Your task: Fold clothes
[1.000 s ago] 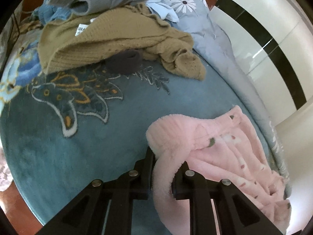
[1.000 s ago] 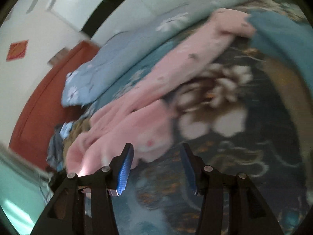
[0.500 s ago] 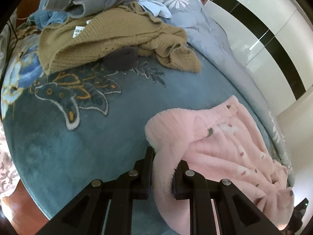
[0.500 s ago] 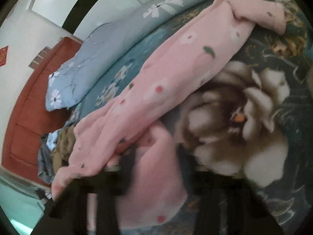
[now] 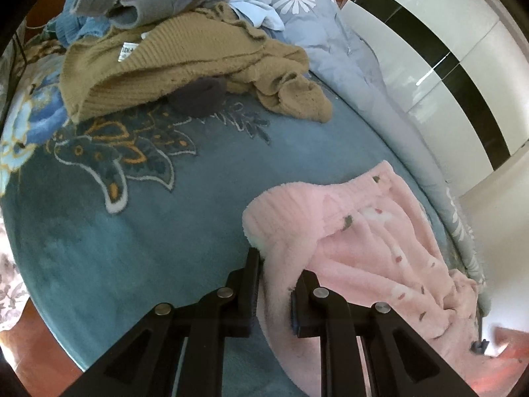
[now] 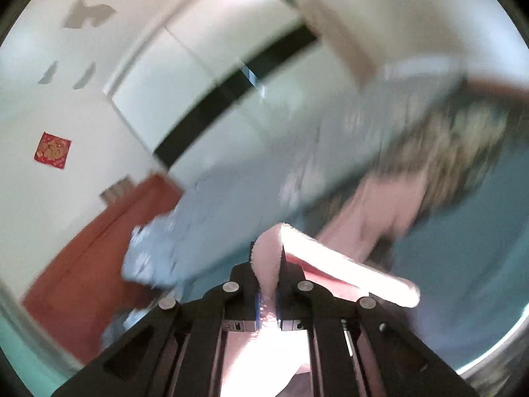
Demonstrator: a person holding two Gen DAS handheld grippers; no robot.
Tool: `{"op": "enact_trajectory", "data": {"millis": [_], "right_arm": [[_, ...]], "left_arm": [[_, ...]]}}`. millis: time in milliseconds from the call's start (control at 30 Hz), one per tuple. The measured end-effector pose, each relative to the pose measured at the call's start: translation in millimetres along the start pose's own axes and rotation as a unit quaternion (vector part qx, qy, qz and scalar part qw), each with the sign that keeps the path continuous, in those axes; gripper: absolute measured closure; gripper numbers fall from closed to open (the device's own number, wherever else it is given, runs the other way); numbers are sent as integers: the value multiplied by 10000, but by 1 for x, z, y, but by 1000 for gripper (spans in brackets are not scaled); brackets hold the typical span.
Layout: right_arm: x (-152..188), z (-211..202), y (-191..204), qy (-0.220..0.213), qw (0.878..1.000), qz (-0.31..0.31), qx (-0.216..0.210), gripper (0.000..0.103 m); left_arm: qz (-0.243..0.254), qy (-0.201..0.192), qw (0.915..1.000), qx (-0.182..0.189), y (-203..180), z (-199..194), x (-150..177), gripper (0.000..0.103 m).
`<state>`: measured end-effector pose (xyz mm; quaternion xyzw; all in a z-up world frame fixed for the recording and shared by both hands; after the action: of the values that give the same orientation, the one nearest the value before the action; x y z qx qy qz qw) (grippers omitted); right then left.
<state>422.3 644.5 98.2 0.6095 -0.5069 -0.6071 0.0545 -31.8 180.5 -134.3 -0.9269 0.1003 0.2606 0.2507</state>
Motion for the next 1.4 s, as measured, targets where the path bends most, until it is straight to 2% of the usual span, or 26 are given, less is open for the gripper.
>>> {"op": "enact_trajectory", "data": {"millis": [67,167,300,367,433,567,667,800,833,933,1067,1167,1267,1400], "right_arm": [[-10,-12,10,-280,9990,-354,53,97],[3,5,15,-47,9973,-711,191,97],[45,48,5,668,9955,-604,279,97],[53,61,-6,816,9953,-438,271,97],[44,72,-13,813,9959,-278,267,97],[-1,82,0,565,9982,-121,149,97],[-44,48,23,49,9991,-417,-82,97],[-61,-13,17,-537,9965,-638,-83,97],[-58,-27,7,-600,9961,-647,12,97],[-22,-49,-49,-384,9954,-525,705,97],[34,-64,-153,224,9875,586,1443,97],[66,-73,-199,448,9781,1161,1668,97],[75,-70,-200,663,9774,1007,1735,96],[62,-69,-181,623,9833,556,1616,91]], "left_arm": [[-31,-4,10000,-1,1,0,1,85],[-88,-2,10000,20,3,-2,1,85],[-9,26,10000,-21,2,-4,2,85],[35,40,10000,-65,1,-4,0,85],[63,-2,10000,-48,-3,-7,-4,85],[113,-105,9999,12,-12,-13,-13,85],[103,-201,9996,166,-18,-20,-18,85],[166,-266,9984,468,-30,-30,-11,85],[196,-255,9983,486,-32,-30,-8,85],[218,-137,9982,534,-31,-26,4,85],[142,102,9980,601,-25,-18,21,86],[46,123,9986,506,-19,-13,27,88],[-69,119,9990,431,-13,-10,29,88],[-3,90,9994,324,-14,-10,29,88]]}}
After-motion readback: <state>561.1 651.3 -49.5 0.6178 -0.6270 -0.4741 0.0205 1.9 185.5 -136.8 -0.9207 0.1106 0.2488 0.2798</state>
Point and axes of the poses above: each gripper's, at about its wrist camera, not at the fingertips, and z roughly the way its jaws point, y to its left, x to its underside, the point moved 8 cm from there along z, roughly the way its jaws point, and after that the axes turned 9 degrees about z, right-handed, at the moved point
